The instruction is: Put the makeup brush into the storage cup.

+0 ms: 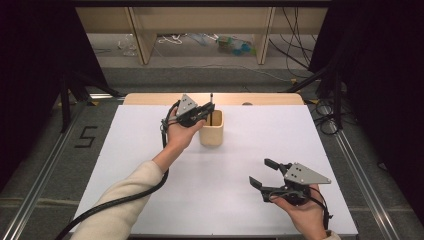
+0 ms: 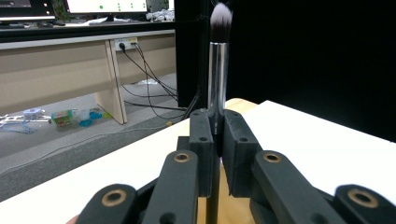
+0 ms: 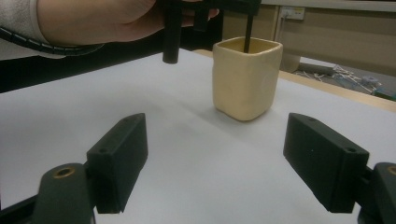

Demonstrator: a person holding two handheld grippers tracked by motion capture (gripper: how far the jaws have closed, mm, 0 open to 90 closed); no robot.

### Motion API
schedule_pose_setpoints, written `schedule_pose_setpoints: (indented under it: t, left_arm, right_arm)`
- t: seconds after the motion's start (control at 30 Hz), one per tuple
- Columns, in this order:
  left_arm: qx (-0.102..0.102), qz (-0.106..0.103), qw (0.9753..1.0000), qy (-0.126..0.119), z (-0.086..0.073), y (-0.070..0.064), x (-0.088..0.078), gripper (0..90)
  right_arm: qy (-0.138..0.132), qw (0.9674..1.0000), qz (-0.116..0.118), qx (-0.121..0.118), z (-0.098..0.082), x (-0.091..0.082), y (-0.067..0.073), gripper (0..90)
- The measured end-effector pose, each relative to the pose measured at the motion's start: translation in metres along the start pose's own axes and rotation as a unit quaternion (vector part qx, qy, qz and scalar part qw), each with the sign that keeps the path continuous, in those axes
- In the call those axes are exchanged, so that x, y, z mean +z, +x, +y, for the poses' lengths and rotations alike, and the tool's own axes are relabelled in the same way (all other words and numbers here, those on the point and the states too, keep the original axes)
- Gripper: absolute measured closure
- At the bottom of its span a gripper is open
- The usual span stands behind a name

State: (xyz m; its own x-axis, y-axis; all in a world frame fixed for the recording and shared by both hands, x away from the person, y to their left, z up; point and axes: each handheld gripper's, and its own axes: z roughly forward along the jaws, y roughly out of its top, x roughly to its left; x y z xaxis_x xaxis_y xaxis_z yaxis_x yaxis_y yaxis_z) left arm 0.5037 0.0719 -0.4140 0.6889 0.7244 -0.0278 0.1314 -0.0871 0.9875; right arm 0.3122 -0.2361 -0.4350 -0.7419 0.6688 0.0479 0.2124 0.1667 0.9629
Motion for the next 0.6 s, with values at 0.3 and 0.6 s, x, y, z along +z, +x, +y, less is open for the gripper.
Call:
schedule_pose_setpoints:
  t: [0.3,0.6]
  left_arm:
    - [-0.004,-0.001,1.0,0.005,-0.0044,-0.0005,0.0013,82.9]
    - [-0.007,-0.003,0.9999,0.008,-0.0067,-0.0011,0.0024,82.8]
  right_arm:
    - [0.007,0.9999,-0.007,-0.01,0.0003,-0.0009,-0.0012,23.0]
    - [0.01,0.9999,-0.005,-0.003,0.0002,-0.0009,-0.0003,23.0]
